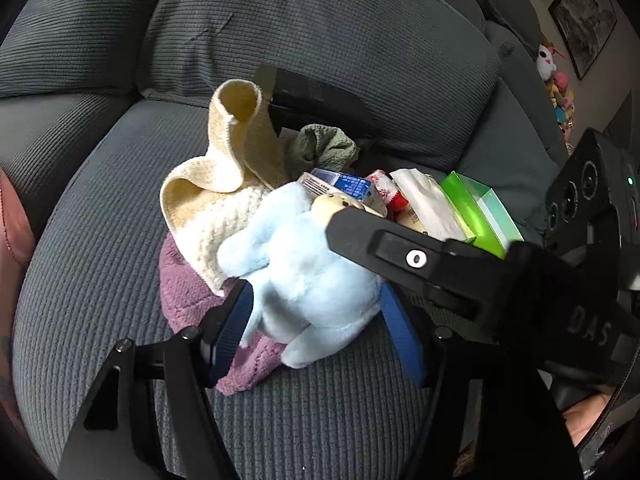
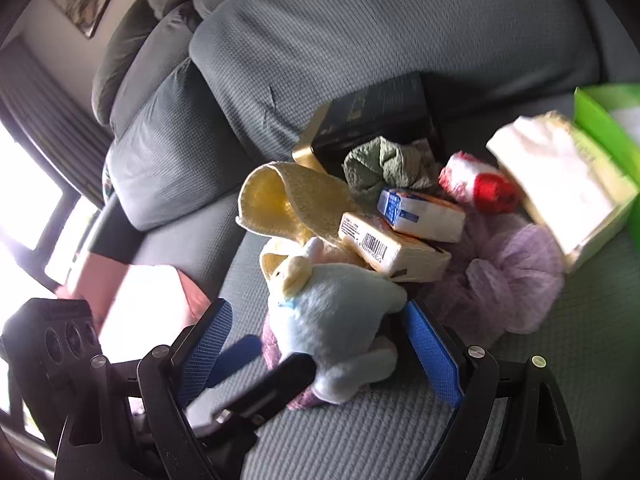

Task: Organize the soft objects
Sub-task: 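Reach the right gripper to the light-blue plush toy and close on it, then lift the plush toy with the right gripper and lower it into the green box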

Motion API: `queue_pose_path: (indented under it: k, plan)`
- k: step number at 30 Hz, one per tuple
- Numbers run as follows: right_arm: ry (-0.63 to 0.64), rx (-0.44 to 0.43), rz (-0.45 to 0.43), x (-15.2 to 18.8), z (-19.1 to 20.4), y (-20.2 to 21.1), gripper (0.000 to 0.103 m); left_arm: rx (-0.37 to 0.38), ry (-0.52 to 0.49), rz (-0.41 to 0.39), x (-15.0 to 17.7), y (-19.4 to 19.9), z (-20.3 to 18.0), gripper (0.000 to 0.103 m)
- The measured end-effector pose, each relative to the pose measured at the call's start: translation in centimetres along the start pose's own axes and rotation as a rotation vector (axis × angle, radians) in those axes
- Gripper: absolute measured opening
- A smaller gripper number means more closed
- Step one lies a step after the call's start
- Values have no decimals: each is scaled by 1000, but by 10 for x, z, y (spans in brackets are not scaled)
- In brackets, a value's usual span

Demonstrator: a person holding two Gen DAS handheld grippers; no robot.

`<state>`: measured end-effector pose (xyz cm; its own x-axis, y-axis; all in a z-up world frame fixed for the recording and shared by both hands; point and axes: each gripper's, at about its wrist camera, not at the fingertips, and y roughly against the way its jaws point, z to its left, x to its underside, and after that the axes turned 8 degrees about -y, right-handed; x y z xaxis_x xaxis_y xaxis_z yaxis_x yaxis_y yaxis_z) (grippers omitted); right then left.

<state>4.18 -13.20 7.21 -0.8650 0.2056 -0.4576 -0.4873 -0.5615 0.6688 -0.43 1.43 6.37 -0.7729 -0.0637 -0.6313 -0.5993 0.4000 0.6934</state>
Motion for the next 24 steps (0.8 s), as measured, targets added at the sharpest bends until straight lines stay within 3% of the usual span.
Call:
queue_pose_path:
  k: [1, 2, 6, 8, 11, 18, 24]
  plan:
    - [-6, -8, 18, -2, -2, -5, 72, 0, 1, 8, -1, -4, -1, 63]
    - [-13, -12, 39, -4, -5, -10, 68, 1, 1, 18, -1, -9, -2, 62]
    - [-96, -57, 118, -8, -21, -28, 67, -46, -97, 9, -2, -15, -15, 58]
    - [-135, -81, 141, -8, -26, -32, 61, -53, -116, 0, -3, -13, -19, 58]
    - [-136, -75, 120, -9, -23, -24, 60, -33, -123, -17, -5, -6, -24, 57]
    - [-61, -103, -31, -13, -12, 27, 60, -22, -253, -123, -19, 17, -70, 56]
    - [-85, -157, -218, -22, -32, 90, 60, 30, -357, -169, -35, 16, -125, 57]
